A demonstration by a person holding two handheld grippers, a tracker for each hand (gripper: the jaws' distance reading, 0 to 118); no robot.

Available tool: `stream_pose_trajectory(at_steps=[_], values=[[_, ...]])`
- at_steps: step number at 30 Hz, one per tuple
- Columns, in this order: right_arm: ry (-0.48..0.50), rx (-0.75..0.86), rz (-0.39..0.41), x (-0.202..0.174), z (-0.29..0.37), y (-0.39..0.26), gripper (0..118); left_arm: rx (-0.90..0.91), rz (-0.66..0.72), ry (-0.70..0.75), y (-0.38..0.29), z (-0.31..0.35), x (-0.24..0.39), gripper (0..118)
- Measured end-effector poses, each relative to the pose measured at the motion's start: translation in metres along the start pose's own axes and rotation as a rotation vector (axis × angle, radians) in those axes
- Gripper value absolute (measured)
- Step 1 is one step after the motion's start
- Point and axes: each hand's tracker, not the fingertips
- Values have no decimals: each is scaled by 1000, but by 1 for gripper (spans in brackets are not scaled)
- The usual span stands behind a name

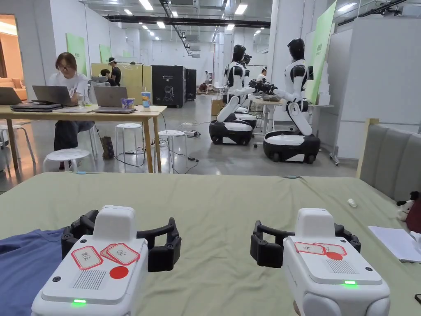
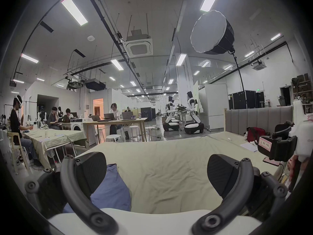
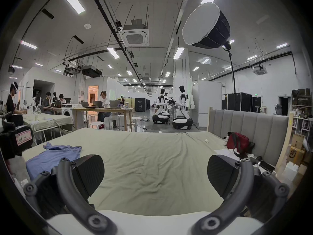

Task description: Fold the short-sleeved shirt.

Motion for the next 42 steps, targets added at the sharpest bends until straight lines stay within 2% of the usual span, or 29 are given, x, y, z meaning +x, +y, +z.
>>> stream_pose_trajectory(at_steps=[8,9,10,11,12,14,17,20,24,30,35,38,42], values=[[-14,-1,25,-1,0,-1,116,14,-11,-6,2,0,1,116],[-14,-2,24,-1,1,-1,101,10,-12,-5,2,0,1,105],[-7,-4,24,-1,3,-1,59,9,-8,-2,2,1,2,63],[-4,-5,26,0,4,-1,14,16,13,-9,2,2,1,17],[-25,-6,47,-1,3,0,2,17,31,-21,3,2,1,2],[-109,8,140,-1,7,-2,1,5,18,-2,3,1,3,2],[-26,-18,77,8,6,-4,0,-2,14,-10,1,3,0,0],[-55,-16,87,5,3,-4,0,-2,4,25,1,4,-5,0],[3,-19,115,-23,-5,1,0,-6,21,89,0,11,-30,0],[187,3,107,-113,-23,7,0,-47,-18,240,-10,38,-102,4],[441,-35,89,-207,-24,2,0,-103,-7,446,-23,74,-182,0],[518,-42,100,-252,-24,-10,0,-140,-14,530,-29,90,-215,0],[577,-63,120,-285,-28,-15,0,-173,5,569,-42,90,-241,0]])
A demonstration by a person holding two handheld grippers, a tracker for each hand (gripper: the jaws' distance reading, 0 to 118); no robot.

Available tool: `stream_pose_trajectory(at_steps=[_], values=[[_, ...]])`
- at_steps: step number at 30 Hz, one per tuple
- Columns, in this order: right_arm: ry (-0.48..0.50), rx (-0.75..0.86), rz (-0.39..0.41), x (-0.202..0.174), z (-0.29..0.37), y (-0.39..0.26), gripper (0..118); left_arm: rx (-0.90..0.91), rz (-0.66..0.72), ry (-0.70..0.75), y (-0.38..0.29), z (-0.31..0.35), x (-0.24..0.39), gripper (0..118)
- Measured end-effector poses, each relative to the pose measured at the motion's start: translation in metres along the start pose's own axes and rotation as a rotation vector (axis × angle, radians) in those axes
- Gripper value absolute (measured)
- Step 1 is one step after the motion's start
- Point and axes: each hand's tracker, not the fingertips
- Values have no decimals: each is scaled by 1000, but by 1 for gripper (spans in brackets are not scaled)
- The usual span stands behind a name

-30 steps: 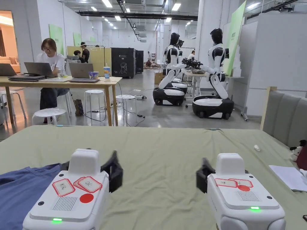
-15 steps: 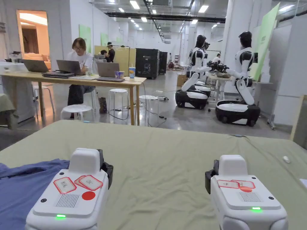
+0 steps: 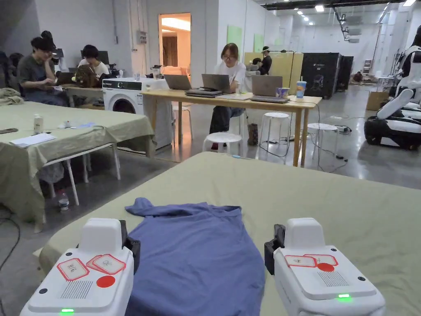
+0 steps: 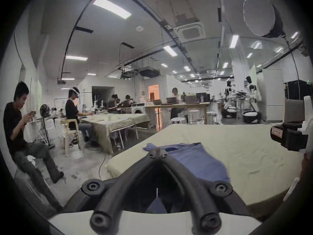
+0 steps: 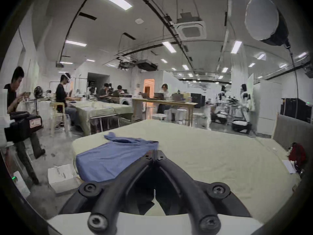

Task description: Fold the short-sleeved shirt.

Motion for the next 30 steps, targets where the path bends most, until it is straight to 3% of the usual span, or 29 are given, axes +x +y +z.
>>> stream_pose_trajectory(at_steps=[7,11,15,19,24,25,28,30], values=[[19,-51,30,9,-35,-11,0,-149,-10,-70,-23,-62,27,0],[5,-97,32,30,-59,-26,0,-329,-52,-193,-33,-134,67,0],[-25,-150,28,53,-77,-37,0,-526,-25,-409,-38,-232,111,0],[-58,-188,30,73,-87,-42,0,-689,-121,-407,-54,-323,154,0],[-84,-233,24,95,-103,-56,0,-788,-60,-448,-75,-394,197,0],[-89,-241,18,100,-106,-58,0,-780,-64,-449,-80,-401,204,19],[-100,-261,4,110,-116,-66,0,-813,-105,-446,-95,-424,227,113],[-102,-268,-1,116,-120,-68,0,-812,-149,-424,-106,-432,236,117]])
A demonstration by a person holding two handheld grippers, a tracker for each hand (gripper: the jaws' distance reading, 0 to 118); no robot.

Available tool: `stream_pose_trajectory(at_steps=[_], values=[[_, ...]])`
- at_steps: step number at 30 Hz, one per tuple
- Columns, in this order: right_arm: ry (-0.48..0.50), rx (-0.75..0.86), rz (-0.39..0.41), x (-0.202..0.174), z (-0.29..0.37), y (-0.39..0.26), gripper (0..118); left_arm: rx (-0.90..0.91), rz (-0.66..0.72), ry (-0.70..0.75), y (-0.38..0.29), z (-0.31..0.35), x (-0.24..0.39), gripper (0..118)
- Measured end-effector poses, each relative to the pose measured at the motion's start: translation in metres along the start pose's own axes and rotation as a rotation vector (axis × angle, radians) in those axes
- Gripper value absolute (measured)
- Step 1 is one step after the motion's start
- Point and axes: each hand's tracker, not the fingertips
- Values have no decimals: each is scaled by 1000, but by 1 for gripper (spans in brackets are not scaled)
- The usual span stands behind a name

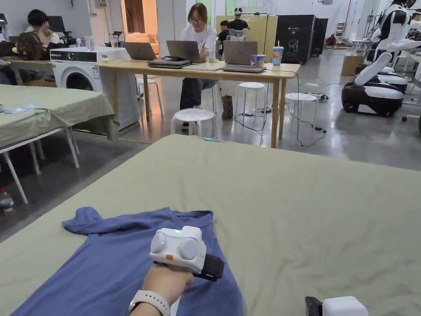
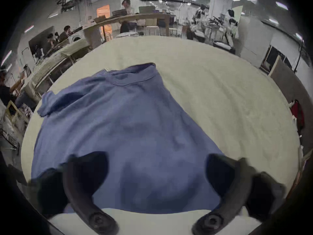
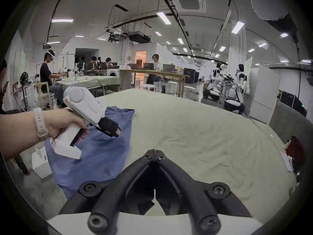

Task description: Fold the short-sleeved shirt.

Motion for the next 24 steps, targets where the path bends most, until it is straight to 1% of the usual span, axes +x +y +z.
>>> stream_pose_trajectory(at_steps=[1,2,4,6,7,8,9,10,11,12,15,18,19,20,21,23,24], values=[[-2,-5,-1,0,3,5,0,6,-5,19,1,-7,2,113],[-4,-8,0,2,1,5,0,-5,-4,39,1,-15,3,113],[-4,-18,3,7,-3,4,0,-68,36,28,-5,-23,1,109],[-7,-28,5,11,-7,3,0,-53,65,32,-7,-24,-1,107],[-8,-31,1,14,-7,2,0,-47,63,38,-6,-16,2,99],[-8,-34,-4,17,-7,2,0,-46,58,46,-5,-12,3,84],[-9,-38,-11,20,-6,3,0,-21,42,48,-4,-5,5,61],[-11,-40,-17,23,-6,3,0,6,29,88,-3,-1,4,12],[-14,-41,-22,26,-5,3,0,11,13,135,-4,1,3,1],[-18,-43,-28,29,-3,4,0,-2,61,50,-4,1,0,1],[-32,-37,-32,41,4,4,0,39,56,83,1,20,8,1],[-54,-28,-46,57,16,5,0,87,-25,143,8,41,30,0],[-71,-23,-54,65,23,6,0,88,-19,123,12,47,33,0],[-88,-14,-60,72,30,6,0,122,45,-6,16,56,35,0],[-106,-6,-69,80,36,6,0,123,107,-83,20,65,41,0],[-130,-1,-81,98,51,4,0,173,21,-73,29,78,72,0],[-158,1,-87,108,60,2,0,189,-19,-81,33,86,92,0]])
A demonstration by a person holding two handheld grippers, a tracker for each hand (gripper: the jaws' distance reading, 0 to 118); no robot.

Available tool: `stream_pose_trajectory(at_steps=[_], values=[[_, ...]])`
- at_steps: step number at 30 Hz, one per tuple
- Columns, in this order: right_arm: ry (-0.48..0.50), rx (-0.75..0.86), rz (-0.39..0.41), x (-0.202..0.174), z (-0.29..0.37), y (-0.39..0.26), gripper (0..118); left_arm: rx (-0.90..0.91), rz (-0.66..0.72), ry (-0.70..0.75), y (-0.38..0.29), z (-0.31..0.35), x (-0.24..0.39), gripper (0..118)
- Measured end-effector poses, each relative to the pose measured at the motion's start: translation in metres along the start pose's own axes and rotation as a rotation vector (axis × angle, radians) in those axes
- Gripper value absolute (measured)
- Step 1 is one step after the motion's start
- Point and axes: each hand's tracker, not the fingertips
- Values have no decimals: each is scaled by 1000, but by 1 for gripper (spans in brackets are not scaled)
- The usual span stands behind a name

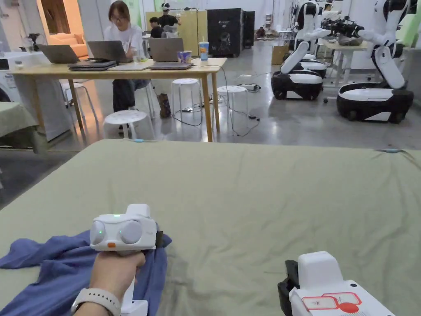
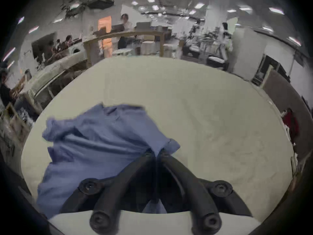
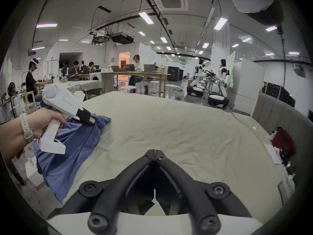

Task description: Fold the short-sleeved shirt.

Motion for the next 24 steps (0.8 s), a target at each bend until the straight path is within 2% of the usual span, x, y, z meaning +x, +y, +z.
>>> stream_pose_trajectory(at_steps=[8,12,15,19,22,24], values=[[-175,9,-87,98,59,-22,0,131,-111,-362,39,50,205,0],[-275,-10,-131,150,89,-37,0,133,-201,-571,40,71,328,0],[-334,-24,-151,182,106,-49,0,78,-267,-653,20,62,405,0],[-384,-55,-158,212,118,-64,0,-73,-354,-628,-34,15,472,0],[-401,-73,-171,229,120,-76,0,-218,-351,-581,-79,-27,490,0],[-405,-82,-175,236,119,-81,0,-212,-353,-558,-98,-38,492,0]])
